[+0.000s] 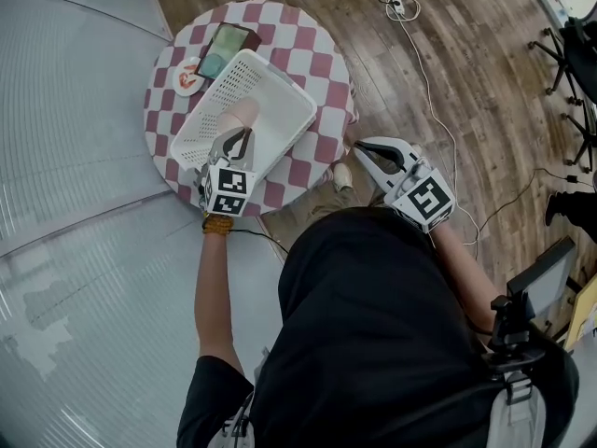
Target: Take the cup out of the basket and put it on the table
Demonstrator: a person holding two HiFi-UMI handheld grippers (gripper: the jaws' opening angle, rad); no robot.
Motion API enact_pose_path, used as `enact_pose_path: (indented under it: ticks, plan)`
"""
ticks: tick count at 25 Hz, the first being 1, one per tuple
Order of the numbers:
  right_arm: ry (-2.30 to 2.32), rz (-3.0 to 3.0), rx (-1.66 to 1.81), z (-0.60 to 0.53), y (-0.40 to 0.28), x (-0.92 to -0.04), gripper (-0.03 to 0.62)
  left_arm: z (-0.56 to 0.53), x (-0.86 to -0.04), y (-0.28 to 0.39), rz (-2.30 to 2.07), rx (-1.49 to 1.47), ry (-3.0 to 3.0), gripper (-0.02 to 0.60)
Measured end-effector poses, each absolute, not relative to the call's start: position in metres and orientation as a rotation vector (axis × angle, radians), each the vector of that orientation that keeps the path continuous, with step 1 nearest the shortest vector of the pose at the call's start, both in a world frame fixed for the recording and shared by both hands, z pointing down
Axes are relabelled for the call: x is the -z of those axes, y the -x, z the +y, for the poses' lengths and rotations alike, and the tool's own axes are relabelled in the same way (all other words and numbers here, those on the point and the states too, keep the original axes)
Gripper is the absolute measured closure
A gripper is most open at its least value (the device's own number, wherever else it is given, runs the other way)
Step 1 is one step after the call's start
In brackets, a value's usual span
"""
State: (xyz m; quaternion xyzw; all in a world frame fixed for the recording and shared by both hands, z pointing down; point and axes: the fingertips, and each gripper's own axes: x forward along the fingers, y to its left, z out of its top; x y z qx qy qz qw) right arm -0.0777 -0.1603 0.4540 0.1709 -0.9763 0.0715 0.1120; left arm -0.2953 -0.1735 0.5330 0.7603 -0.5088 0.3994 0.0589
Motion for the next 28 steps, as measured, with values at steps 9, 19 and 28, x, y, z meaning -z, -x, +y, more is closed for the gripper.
enact_pose_path:
  ticks: [9, 19, 28]
  plan:
    - [-0.485, -2.878, -0.273, -0.163, 0.083, -0.452, 0.582, -0.164, -0.507, 0.292, -1.597, -1.161, -2.340, 0.558]
    - [-0.456, -2.877, -0.257, -0.172, 0.096, -0.449, 0.582, -0.160, -0.475, 0.311, -1.754, -1.014, -2.311, 0.558]
    - [-0.443, -2.875, -0.182, -0.178, 0.100, -0.439, 0.582, -0.166, -0.453, 0.299, -1.807, -0.922, -2.392, 0.558]
